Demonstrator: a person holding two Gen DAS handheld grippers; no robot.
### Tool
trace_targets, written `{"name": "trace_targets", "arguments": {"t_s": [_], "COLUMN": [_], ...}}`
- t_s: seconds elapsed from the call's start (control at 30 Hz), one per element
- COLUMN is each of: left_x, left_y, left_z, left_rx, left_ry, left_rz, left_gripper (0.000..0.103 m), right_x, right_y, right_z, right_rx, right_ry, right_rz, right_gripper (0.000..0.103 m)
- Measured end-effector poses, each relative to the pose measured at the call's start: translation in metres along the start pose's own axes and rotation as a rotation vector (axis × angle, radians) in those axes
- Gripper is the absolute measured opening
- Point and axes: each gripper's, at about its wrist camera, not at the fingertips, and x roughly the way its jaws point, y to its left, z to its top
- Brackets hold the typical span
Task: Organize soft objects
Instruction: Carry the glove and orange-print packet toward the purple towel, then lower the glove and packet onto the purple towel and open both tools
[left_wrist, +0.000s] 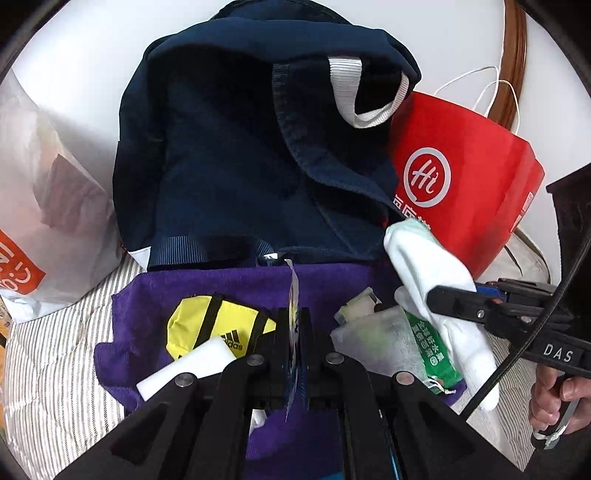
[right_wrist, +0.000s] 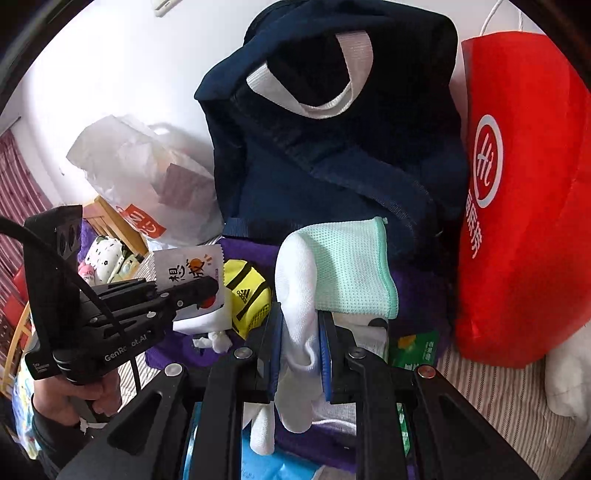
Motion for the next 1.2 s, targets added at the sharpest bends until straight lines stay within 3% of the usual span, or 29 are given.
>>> {"name": "trace_targets", "arguments": {"t_s": [0.37, 0.63, 1.2], "left_x": [0.024, 0.025, 0.036], "left_y": [0.004, 0.0, -0.009], "left_z": [-0.014, 0.003, -0.002], "left_rx": [-0.009, 0.024, 0.072], "left_ry": [0.055, 0.049, 0.068], "left_rz": [-0.018, -0.017, -0.025], "left_gripper": [0.005, 0.005, 0.005], "right_x": [0.014, 0.009, 0.014], "right_y": [-0.007, -0.011, -0.016], "right_z": [-0.004, -0.004, -0.003], "right_rx": [-0.02, -0.023, -0.018], "right_ry": [0.01, 0.012, 0.031], "right_rz": [-0.032, -0.034, -0.023], "right_gripper": [0.018, 0.018, 0.018]}}
